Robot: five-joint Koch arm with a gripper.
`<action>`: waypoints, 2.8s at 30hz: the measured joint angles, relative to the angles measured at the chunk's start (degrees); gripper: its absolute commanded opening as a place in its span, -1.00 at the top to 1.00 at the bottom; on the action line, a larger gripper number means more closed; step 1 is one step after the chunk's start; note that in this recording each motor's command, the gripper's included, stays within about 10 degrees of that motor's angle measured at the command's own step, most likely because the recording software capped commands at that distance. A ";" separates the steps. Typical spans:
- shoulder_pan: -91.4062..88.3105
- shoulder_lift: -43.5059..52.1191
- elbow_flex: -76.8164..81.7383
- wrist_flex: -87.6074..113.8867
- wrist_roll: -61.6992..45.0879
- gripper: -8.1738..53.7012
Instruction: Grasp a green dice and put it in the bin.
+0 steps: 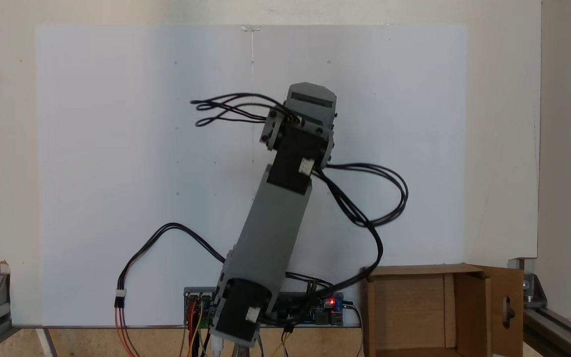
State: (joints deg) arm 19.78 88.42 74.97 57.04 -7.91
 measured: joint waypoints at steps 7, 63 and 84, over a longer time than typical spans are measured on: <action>8.44 4.13 0.00 0.00 -0.09 0.35; 74.71 -4.57 -4.39 -23.64 -9.05 -0.43; -7.47 14.06 6.86 -28.65 7.03 -0.71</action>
State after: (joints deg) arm 12.30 102.48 81.83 28.39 -0.88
